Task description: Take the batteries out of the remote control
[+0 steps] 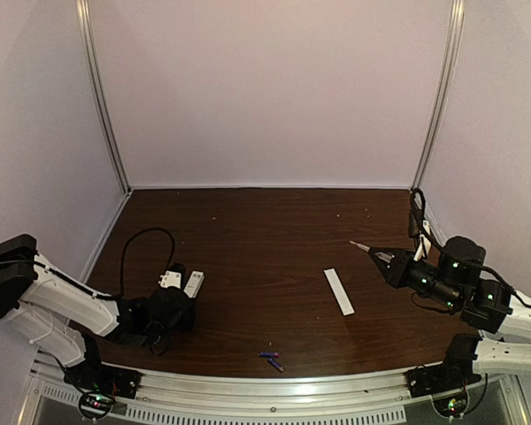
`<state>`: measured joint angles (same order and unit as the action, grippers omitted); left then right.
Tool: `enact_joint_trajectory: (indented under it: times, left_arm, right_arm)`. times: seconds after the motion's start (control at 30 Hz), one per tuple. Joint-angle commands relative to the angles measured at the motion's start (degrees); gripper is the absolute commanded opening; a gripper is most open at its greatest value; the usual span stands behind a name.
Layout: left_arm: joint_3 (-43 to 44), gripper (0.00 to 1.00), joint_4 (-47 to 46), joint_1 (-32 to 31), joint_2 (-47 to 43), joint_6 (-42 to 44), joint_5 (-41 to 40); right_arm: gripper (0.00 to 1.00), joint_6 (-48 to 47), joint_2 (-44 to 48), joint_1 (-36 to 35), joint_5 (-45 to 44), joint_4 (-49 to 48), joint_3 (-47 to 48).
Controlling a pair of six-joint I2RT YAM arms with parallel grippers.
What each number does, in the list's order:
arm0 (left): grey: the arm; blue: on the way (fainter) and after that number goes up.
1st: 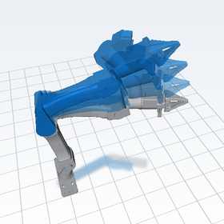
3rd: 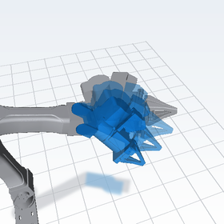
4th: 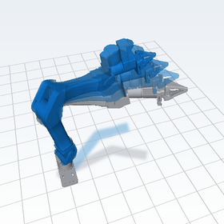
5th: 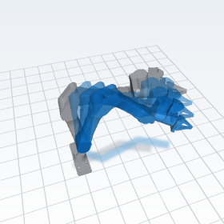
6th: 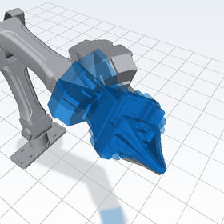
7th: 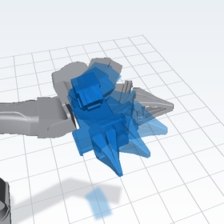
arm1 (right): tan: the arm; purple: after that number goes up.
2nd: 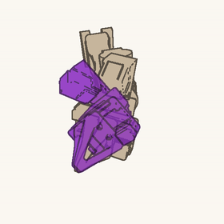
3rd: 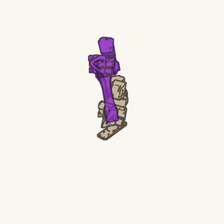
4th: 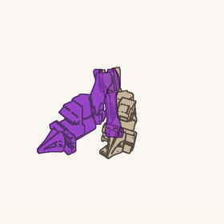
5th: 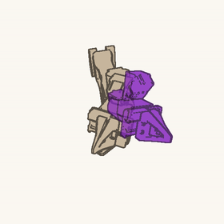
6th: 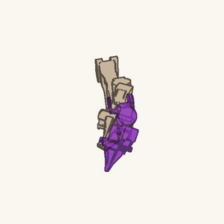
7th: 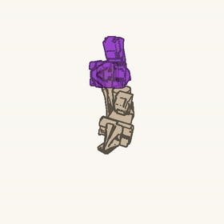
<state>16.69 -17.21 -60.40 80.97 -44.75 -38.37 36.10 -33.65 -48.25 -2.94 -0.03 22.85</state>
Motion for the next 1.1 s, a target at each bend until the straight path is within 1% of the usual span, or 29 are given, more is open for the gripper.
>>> enact_joint_trajectory:
  times: [0.0, 0.13, 0.2, 0.3, 0.4, 0.53, 0.63, 0.7, 0.87, 1.07]
  left_arm:
    - [-1.9, 0.04, 3.1, 0.5, 0.7, -4.2, 1.3]
    - [-2.0, 0.24, 3.0, 0.5, 1.4, -4.6, 2.1]
    - [-2.0, 0.31, 3.2, 0.5, 1.5, -4.6, 2.3]
    - [-2.4, 0.51, 3.2, 0.5, 0.8, -4.5, 2.3]
    - [-2.4, 0.65, 3.8, 0.5, -0.3, -3.7, 1.9]
    - [-0.7, 0.8, 7.6, 0.5, -2.8, -2.2, 1.0]
    - [0.2, 0.87, 10.7, 0.4, -5.7, -0.1, 0.1]
    - [0.8, 0.89, 12.4, 0.4, -8.0, 1.7, -0.3]
    - [1.5, 0.89, 13.1, 0.4, -13.7, 6.8, 0.0]
    - [2.7, 0.89, 10.3, 0.2, -18.9, 14.6, 2.3]
  right_arm:
    - [0.0, -0.7, 1.0, -0.4, -0.9, 0.2, -1.0]
    - [0.0, -0.8, 0.8, -0.4, -0.7, 0.2, -1.2]
    - [0.0, -0.8, 0.7, -0.4, -0.5, 0.2, -1.3]
    - [0.0, -0.9, 0.4, -0.4, -0.4, 0.3, -1.3]
    - [0.0, -1.1, 0.3, -0.4, -0.6, 0.2, -1.4]
    - [0.0, -1.1, 0.9, -0.4, -0.7, 0.2, -1.4]
    - [0.0, -1.1, 1.4, -0.4, -0.9, 0.2, -1.6]
    - [0.0, -1.1, 1.4, -0.4, -1.1, 0.2, -1.7]
    - [0.0, -1.1, 0.3, -0.4, -0.4, -1.5, -1.8]
    - [0.0, -0.9, 0.4, -0.4, 0.2, -1.7, -1.7]
